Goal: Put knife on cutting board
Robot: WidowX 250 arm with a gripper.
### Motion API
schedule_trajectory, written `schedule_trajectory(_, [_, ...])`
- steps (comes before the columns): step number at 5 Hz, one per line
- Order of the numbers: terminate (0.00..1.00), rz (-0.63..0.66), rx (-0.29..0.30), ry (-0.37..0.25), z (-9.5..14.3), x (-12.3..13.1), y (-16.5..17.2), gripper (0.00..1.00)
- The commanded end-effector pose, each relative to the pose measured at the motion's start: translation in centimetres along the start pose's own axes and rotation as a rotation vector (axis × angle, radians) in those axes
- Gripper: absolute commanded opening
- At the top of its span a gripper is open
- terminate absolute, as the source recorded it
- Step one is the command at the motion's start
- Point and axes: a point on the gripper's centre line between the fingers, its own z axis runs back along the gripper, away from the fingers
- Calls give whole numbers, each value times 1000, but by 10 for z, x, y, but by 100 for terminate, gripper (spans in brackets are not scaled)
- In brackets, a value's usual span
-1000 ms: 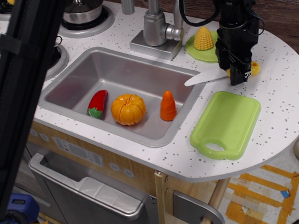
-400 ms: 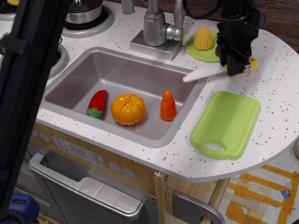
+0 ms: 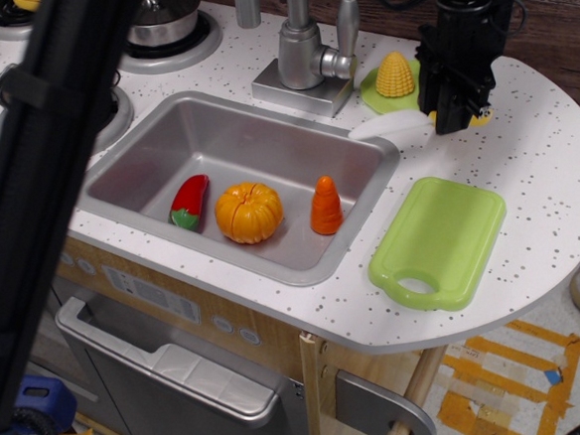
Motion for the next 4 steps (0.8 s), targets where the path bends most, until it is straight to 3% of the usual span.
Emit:
schedule_trajectory(1, [0, 108, 48, -142, 34, -9, -30, 0])
schedule_trajectory(4, [0, 210, 52, -215, 11, -37, -63, 0])
